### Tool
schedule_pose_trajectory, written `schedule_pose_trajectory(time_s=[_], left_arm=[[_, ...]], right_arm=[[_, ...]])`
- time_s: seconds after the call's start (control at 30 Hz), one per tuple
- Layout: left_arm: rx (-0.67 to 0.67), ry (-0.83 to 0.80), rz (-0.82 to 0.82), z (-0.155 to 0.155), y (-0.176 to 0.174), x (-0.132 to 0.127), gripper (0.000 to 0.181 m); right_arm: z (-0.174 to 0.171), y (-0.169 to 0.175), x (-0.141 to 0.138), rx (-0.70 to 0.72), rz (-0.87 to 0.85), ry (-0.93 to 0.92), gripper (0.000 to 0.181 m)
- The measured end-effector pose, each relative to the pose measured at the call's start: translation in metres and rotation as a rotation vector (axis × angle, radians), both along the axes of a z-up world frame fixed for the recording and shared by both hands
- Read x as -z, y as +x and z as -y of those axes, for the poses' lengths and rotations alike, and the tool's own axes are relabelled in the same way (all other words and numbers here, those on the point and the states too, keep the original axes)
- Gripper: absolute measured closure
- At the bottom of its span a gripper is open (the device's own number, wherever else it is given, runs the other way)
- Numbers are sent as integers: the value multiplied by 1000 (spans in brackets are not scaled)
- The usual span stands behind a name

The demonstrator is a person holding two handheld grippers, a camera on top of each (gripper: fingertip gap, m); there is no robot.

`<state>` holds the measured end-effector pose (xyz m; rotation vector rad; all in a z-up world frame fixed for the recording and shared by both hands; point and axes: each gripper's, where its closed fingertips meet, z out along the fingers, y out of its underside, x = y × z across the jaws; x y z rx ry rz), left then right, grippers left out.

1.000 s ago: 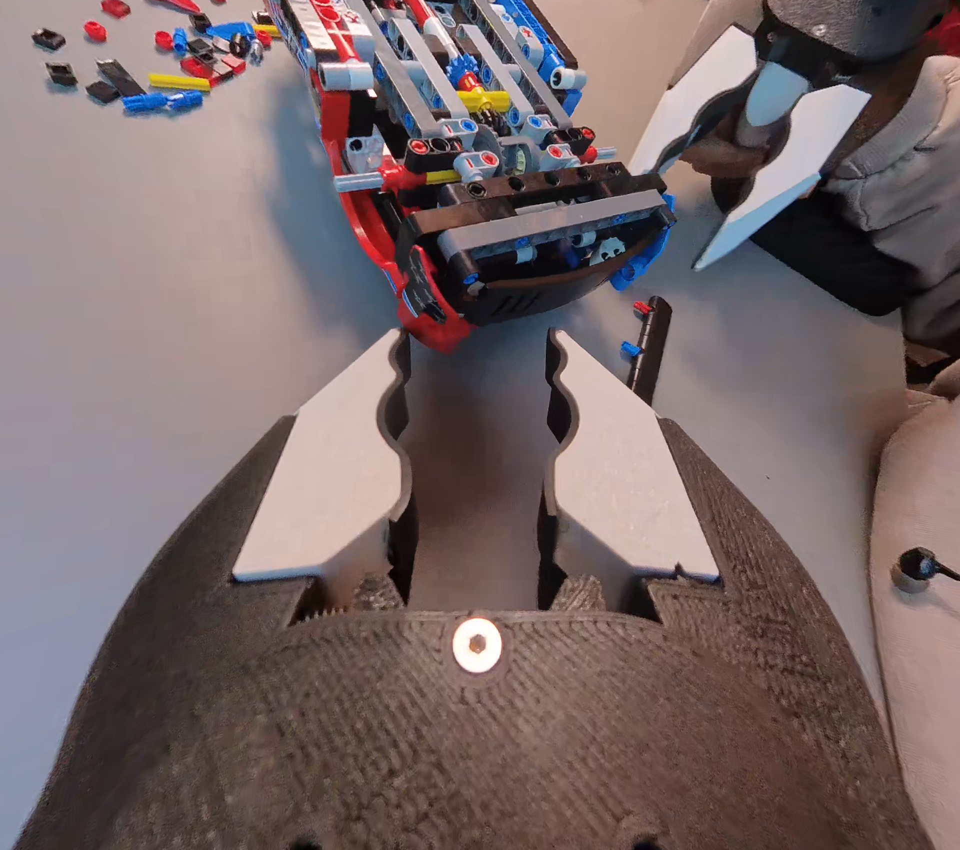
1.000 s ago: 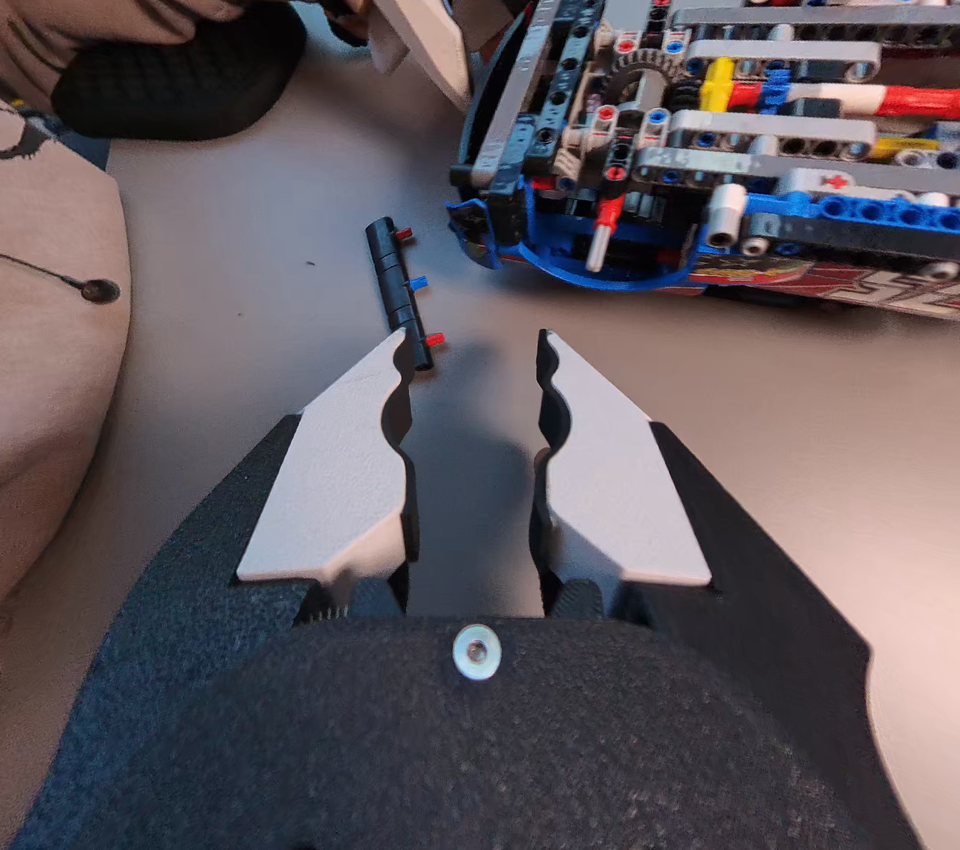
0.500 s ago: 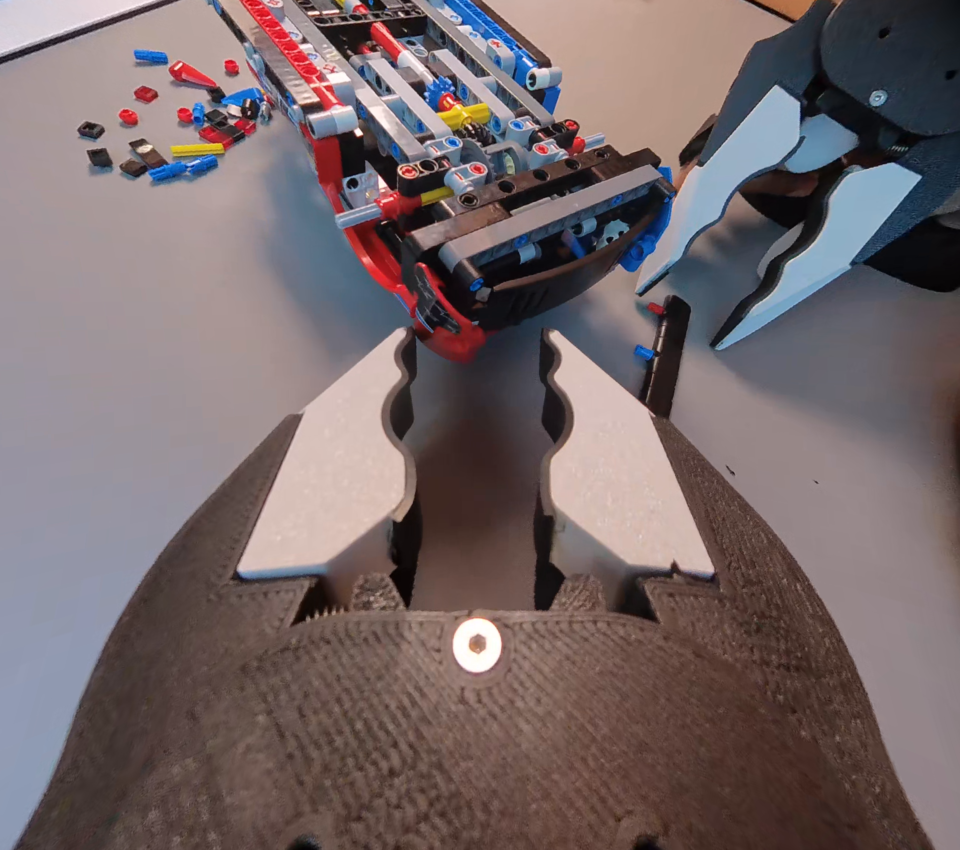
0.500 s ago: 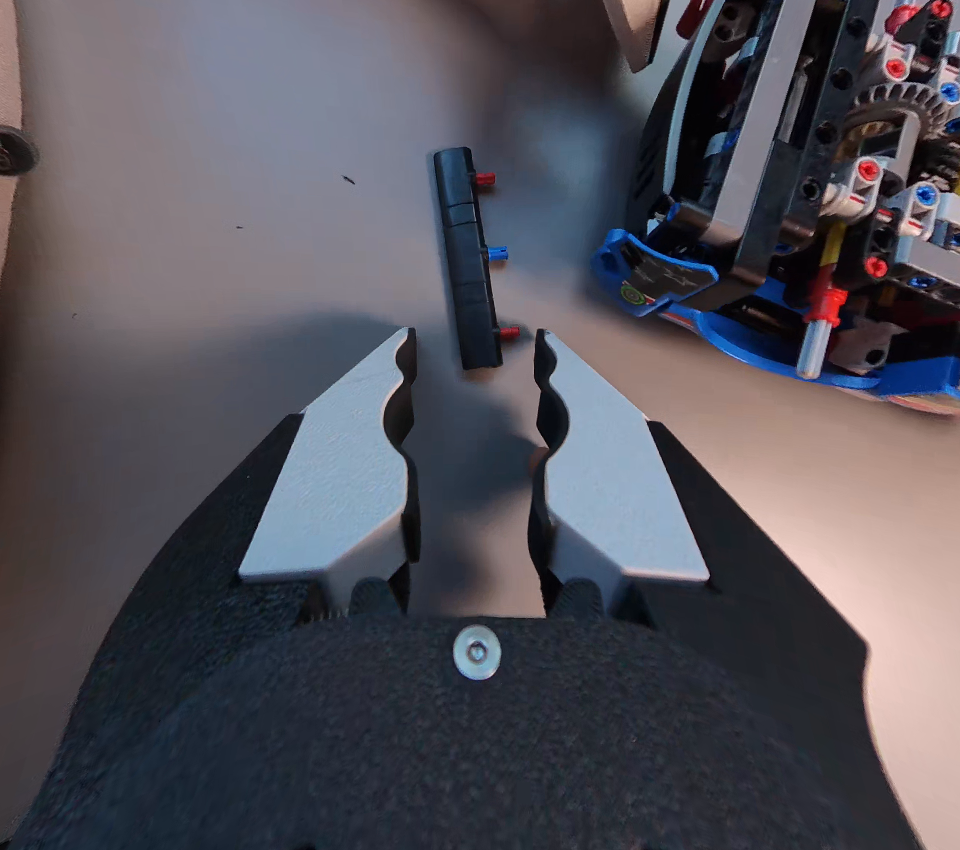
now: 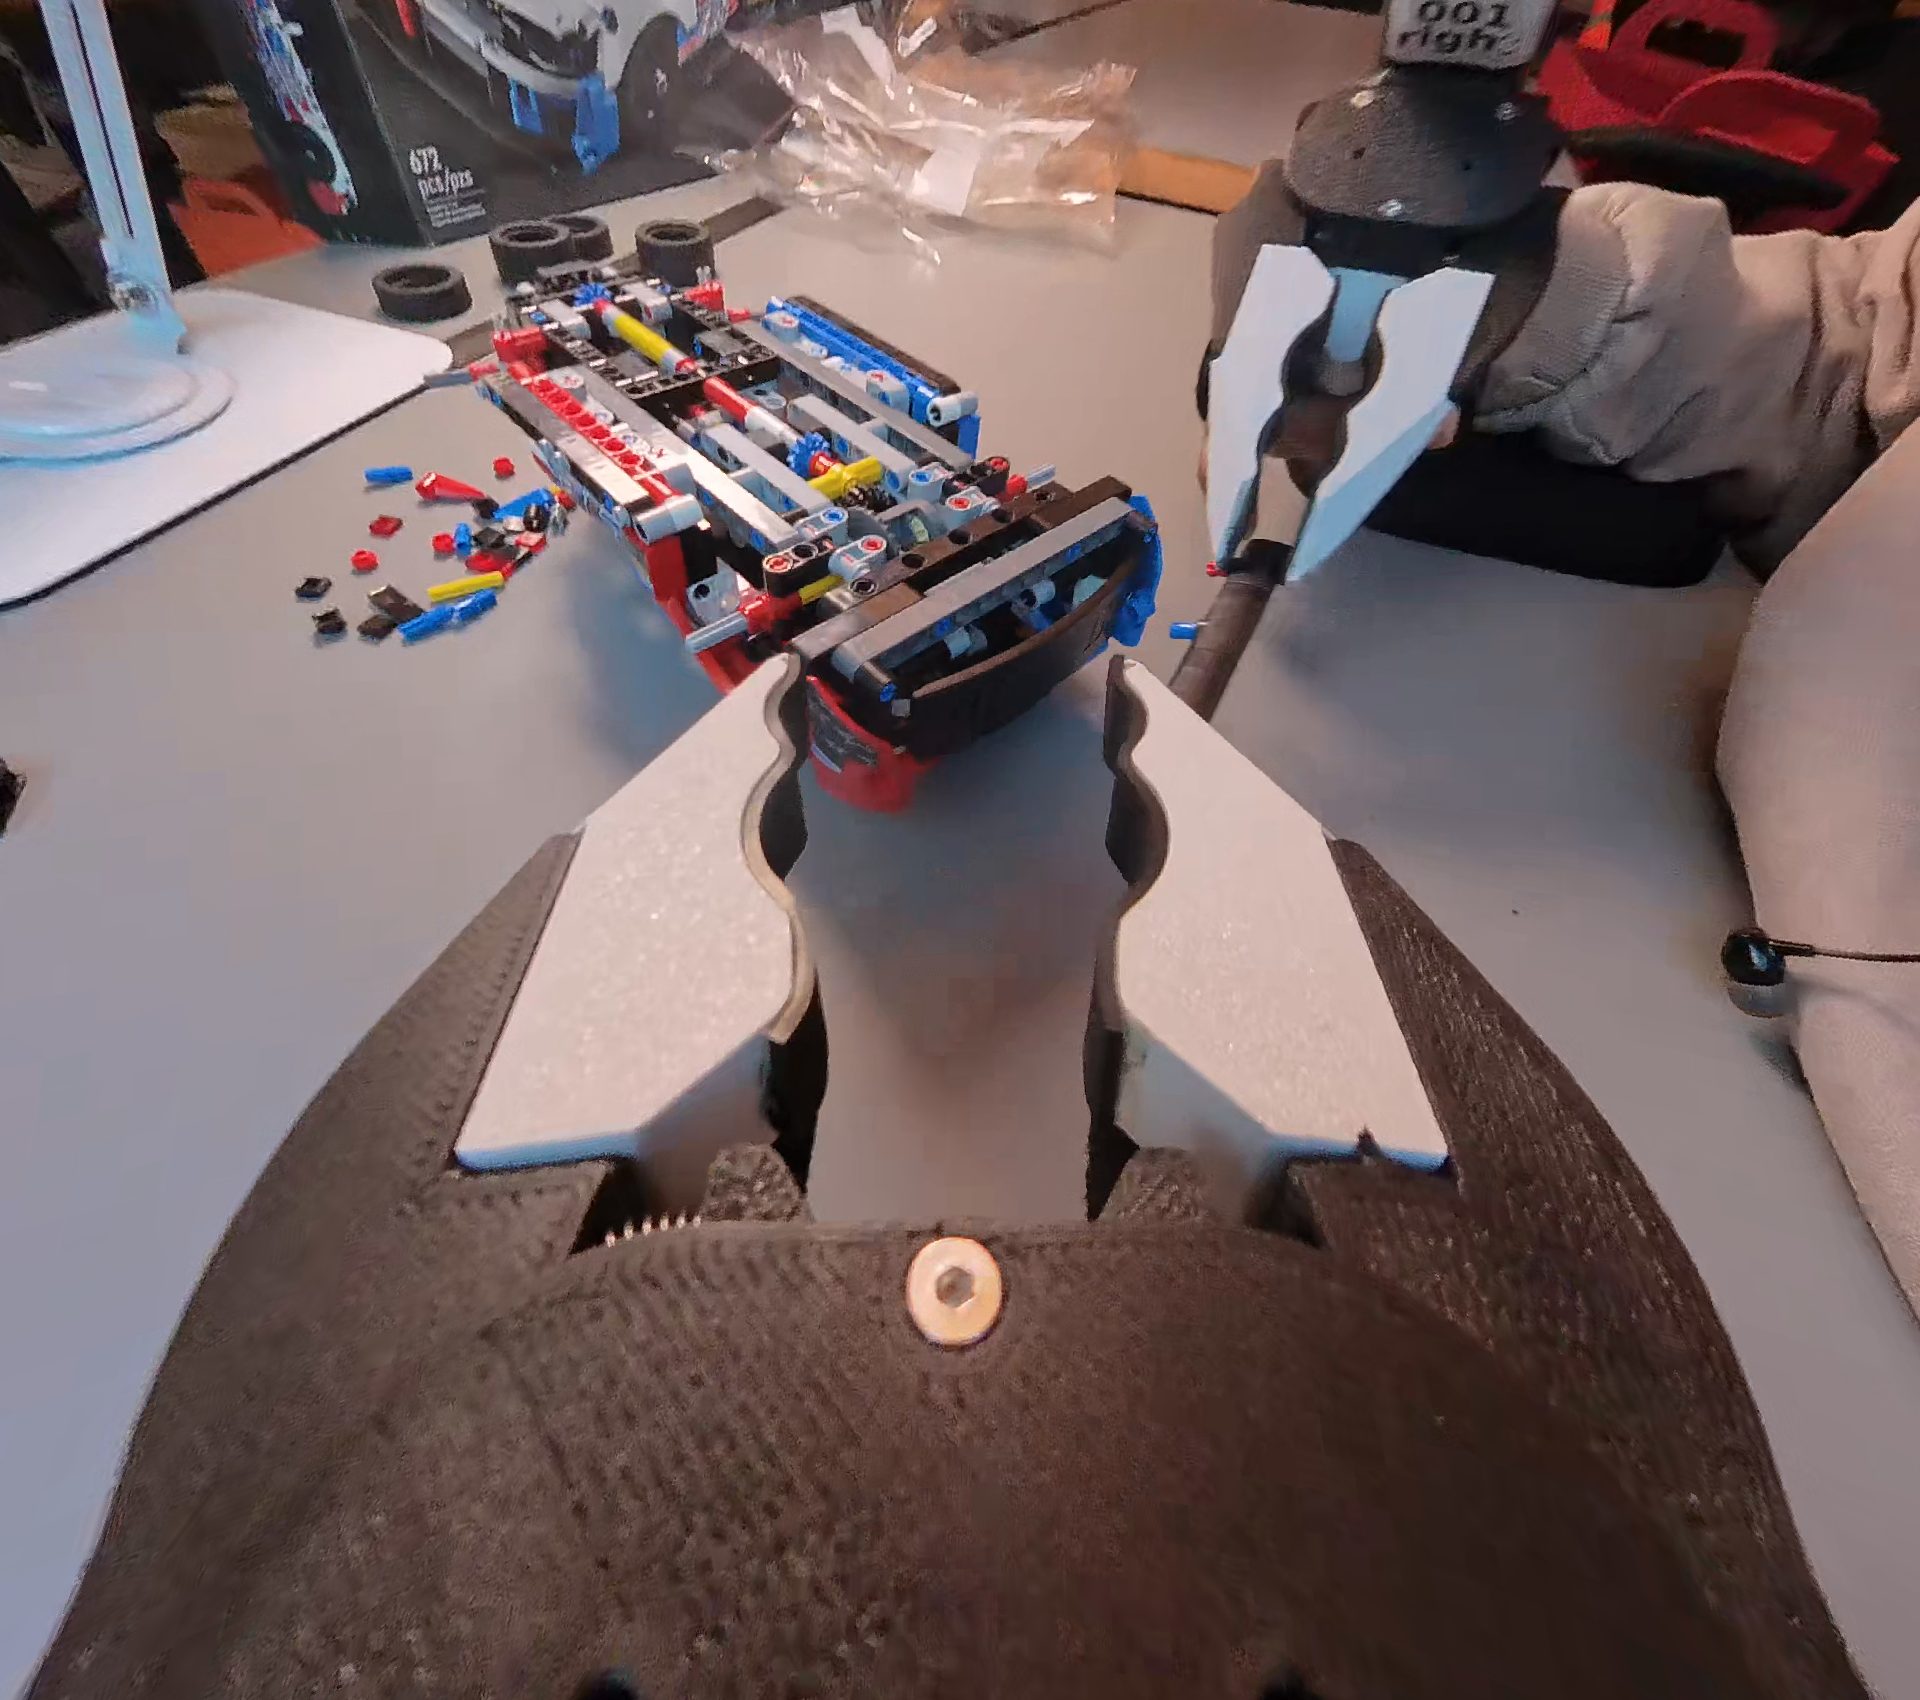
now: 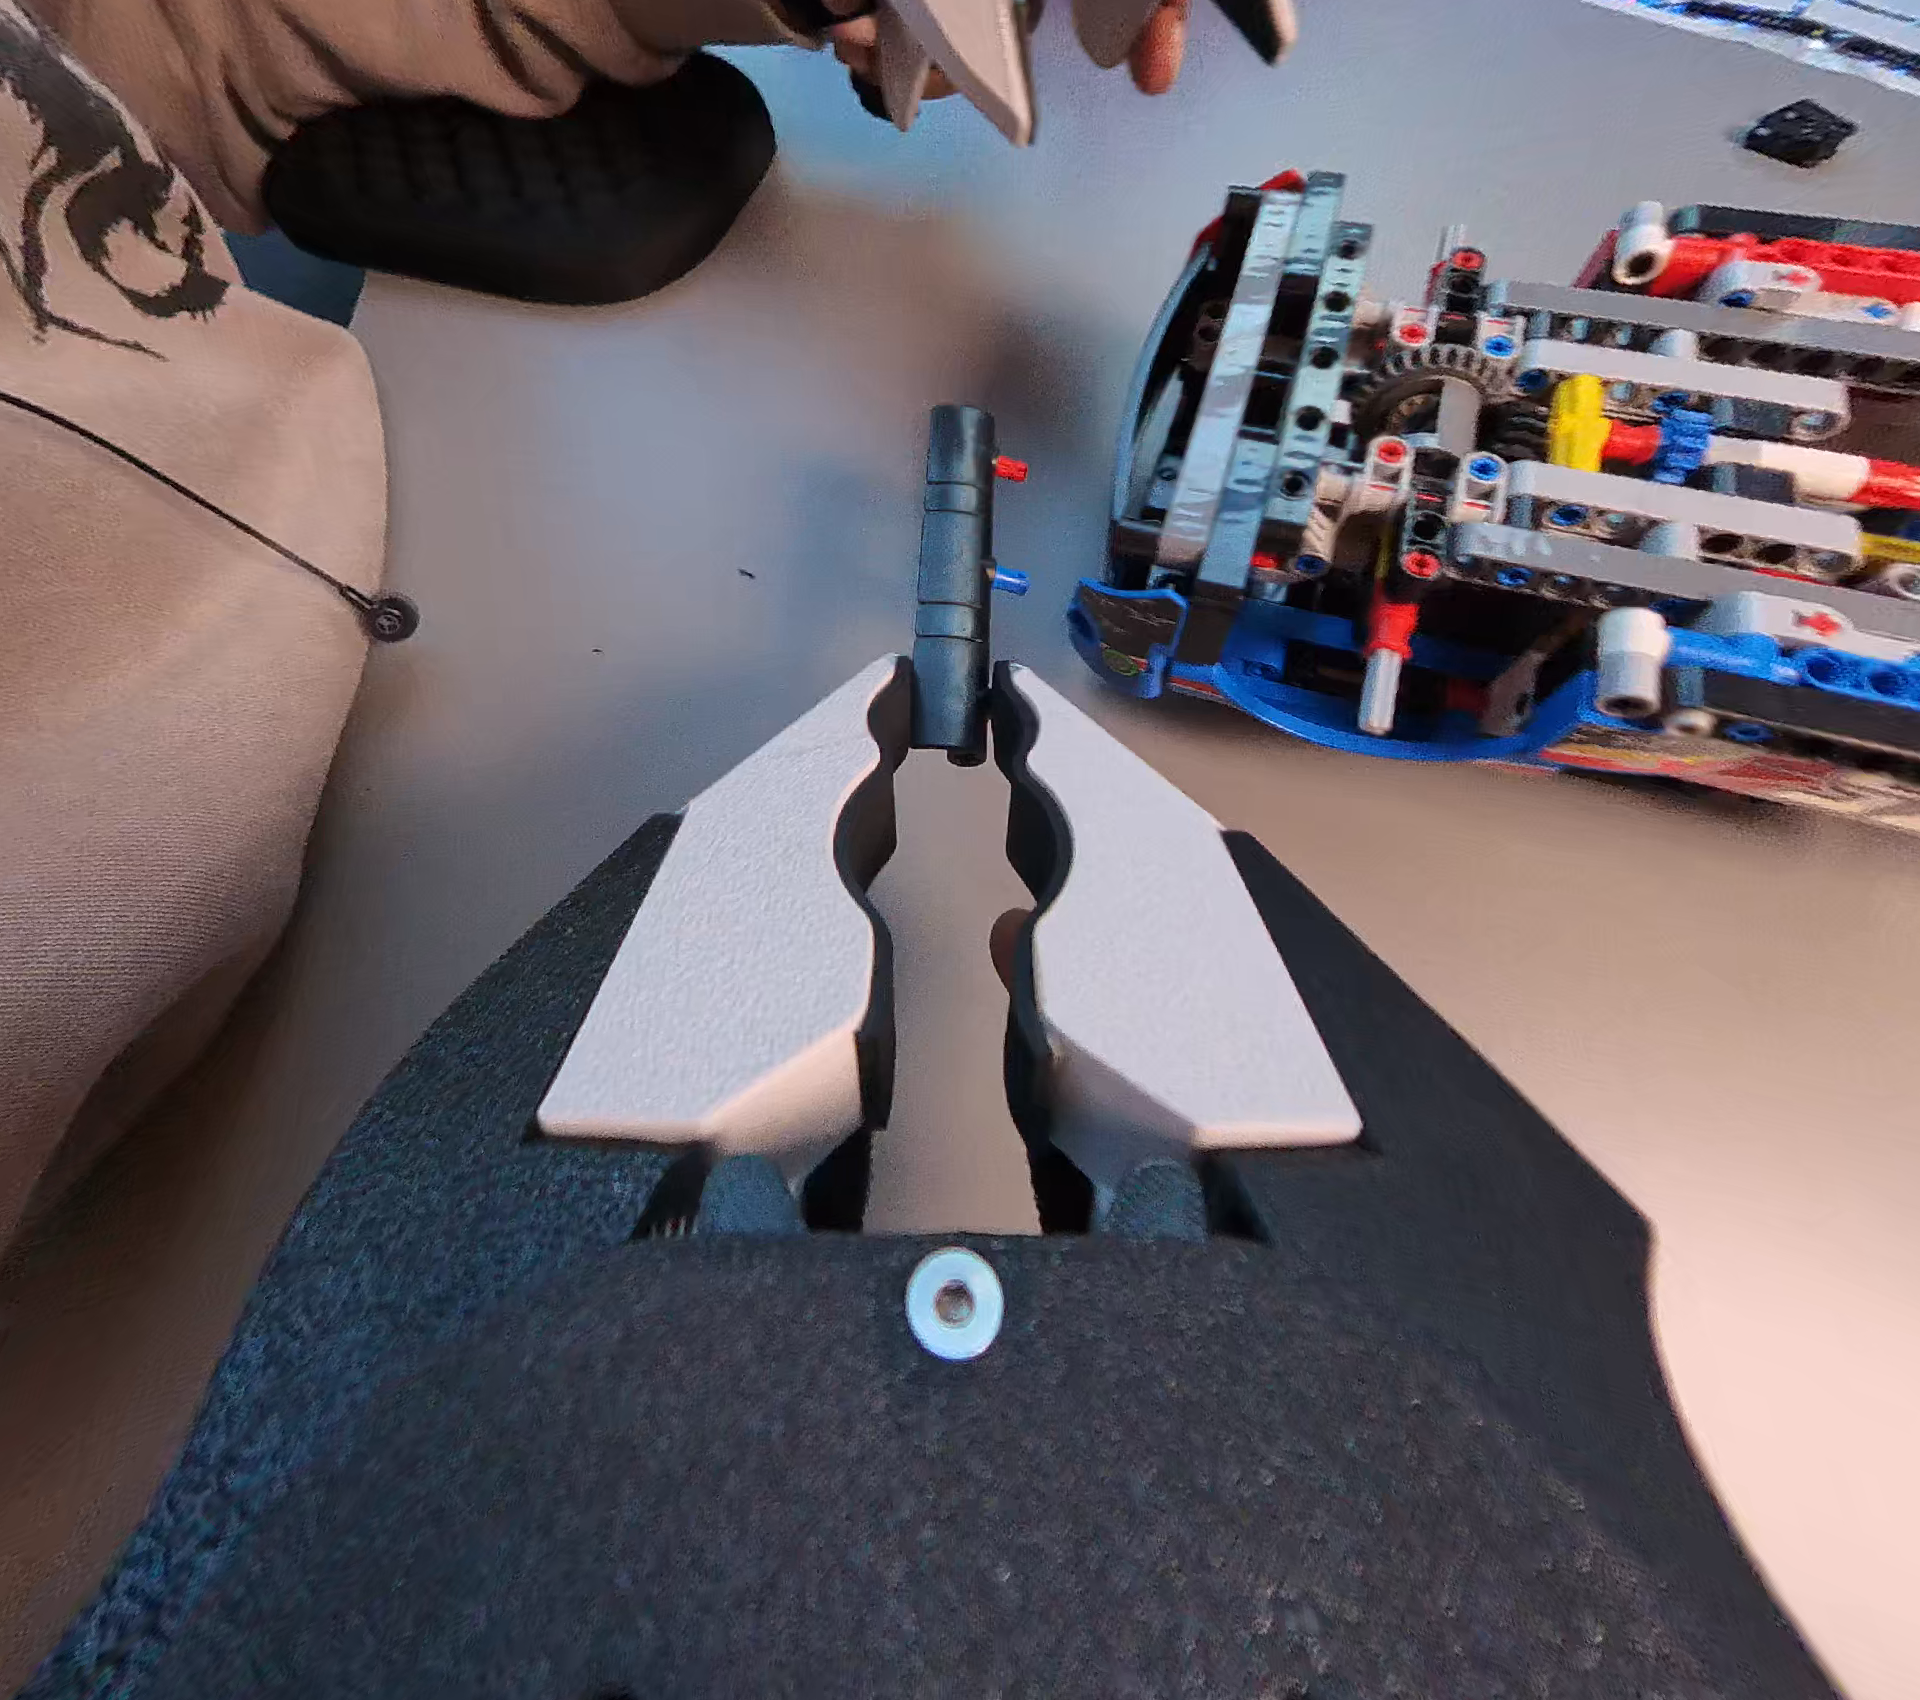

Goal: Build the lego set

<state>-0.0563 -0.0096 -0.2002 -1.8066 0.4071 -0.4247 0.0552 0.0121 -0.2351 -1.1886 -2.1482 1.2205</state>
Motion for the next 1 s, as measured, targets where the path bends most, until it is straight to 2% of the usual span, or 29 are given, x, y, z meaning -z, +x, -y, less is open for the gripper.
schedule_pose_trajectory(time_s=[0.17,0.5,0.57,0.77,1.0], left_arm=[[56,22,33,6,13,-5,133],[165,13,-66,12,51,5,137],[183,19,-35,13,57,1,141],[100,-41,145,4,47,-4,155],[121,-111,397,1,47,-8,166]], right_arm=[[-13,-8,-10,81,-34,-108,169],[-1,-13,-38,68,-175,-161,169],[1,-16,-43,75,-236,-112,169],[4,-25,-41,120,-367,172,169],[10,-27,-36,120,-418,288,169]])
